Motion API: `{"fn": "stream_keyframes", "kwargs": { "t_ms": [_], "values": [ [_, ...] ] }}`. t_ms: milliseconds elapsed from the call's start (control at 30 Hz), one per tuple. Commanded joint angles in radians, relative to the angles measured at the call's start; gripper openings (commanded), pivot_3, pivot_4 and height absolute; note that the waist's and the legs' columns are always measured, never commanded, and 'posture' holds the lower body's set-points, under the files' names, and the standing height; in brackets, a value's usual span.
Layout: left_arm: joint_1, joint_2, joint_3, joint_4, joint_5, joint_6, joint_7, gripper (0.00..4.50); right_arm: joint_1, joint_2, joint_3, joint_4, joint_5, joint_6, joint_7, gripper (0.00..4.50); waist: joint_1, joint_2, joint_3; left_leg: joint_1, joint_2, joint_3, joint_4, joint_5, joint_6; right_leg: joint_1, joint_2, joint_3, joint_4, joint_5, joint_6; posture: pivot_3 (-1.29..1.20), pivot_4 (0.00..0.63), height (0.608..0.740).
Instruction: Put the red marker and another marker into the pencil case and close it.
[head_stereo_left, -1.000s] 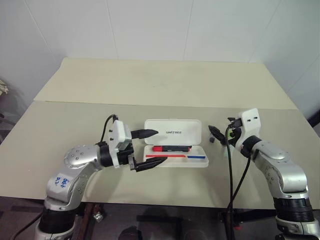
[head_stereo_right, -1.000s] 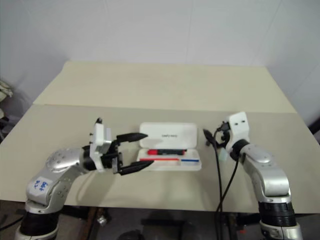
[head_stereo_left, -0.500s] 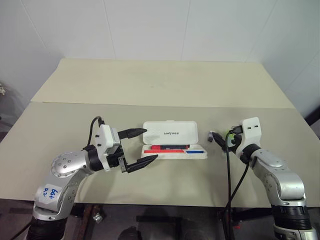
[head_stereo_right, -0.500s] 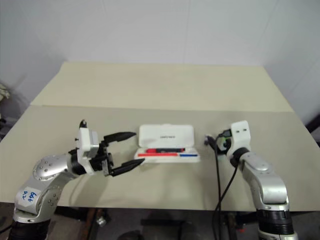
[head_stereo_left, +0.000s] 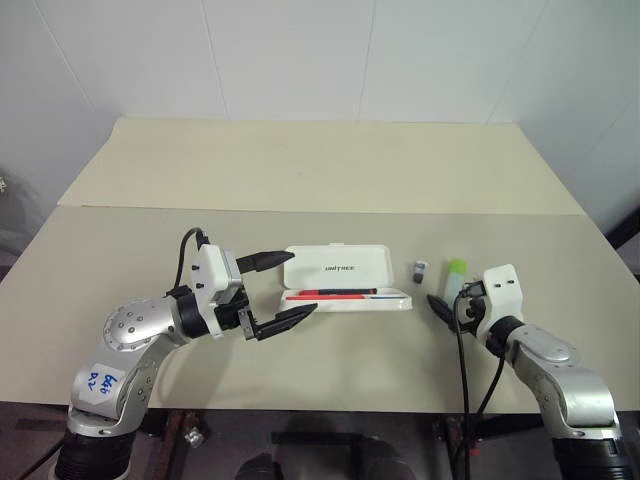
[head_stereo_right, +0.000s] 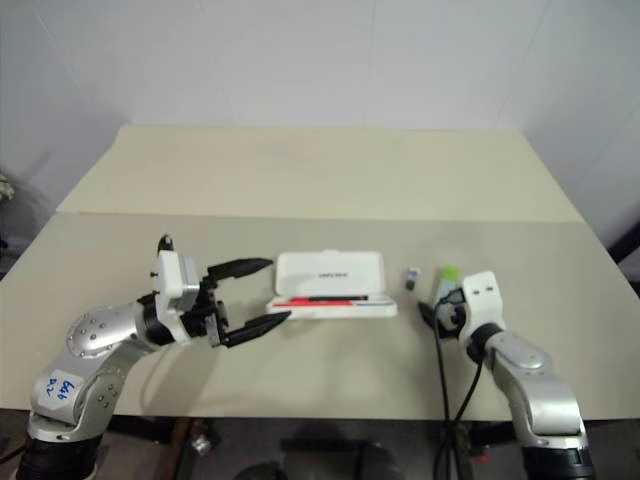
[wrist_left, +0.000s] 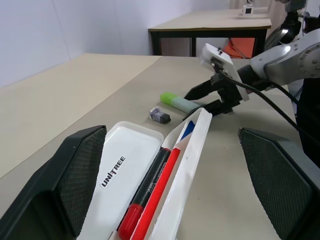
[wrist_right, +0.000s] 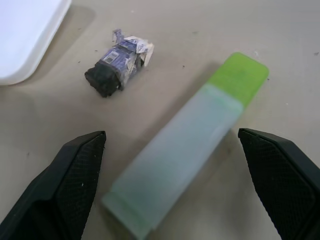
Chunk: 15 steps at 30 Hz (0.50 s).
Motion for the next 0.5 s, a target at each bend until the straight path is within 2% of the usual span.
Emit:
{"fn": "stream_keyframes", "kwargs": {
  "t_ms": [33, 200, 333, 500],
  "values": [
    [-0.026, 0.011, 0.006, -0.001, -0.009, -0.025, 0.013, 4.49, -0.036, -0.002, -0.062, -0.025, 0.029, -0.049, 0.015, 4.50, 0.000, 0.000, 0.000, 0.000, 0.000, 0.000, 0.000, 0.000, 0.000, 0.000, 0.000, 0.000, 0.000, 0.000, 0.000, 0.00, 0.150, 0.740],
    [-0.025, 0.018, 0.009, 0.012, -0.007, -0.023, 0.013, 4.49, -0.081, 0.021, -0.112, -0.090, 0.142, -0.033, 0.052, 4.50, 0.001, 0.000, 0.000, 0.000, 0.000, 0.000, 0.000, 0.000, 0.000, 0.000, 0.000, 0.000, 0.000, 0.000, 0.000, 0.00, 0.150, 0.740],
    [-0.038, 0.019, 0.019, 0.042, 0.003, -0.028, 0.028, 4.49, -0.055, -0.027, -0.085, -0.156, 0.204, 0.004, 0.150, 4.50, 0.001, 0.000, 0.000, 0.000, 0.000, 0.000, -0.001, 0.000, 0.000, 0.000, 0.000, 0.000, -0.001, 0.000, 0.000, 0.00, 0.150, 0.740],
    [-0.060, 0.028, 0.029, 0.088, 0.023, -0.047, 0.054, 4.49, -0.002, -0.091, -0.047, -0.177, 0.200, 0.004, 0.237, 4.50, 0.003, 0.000, 0.000, -0.001, 0.000, 0.000, -0.001, -0.001, 0.001, 0.000, 0.000, 0.000, -0.002, 0.000, 0.000, 0.00, 0.150, 0.740]
  ]
}}
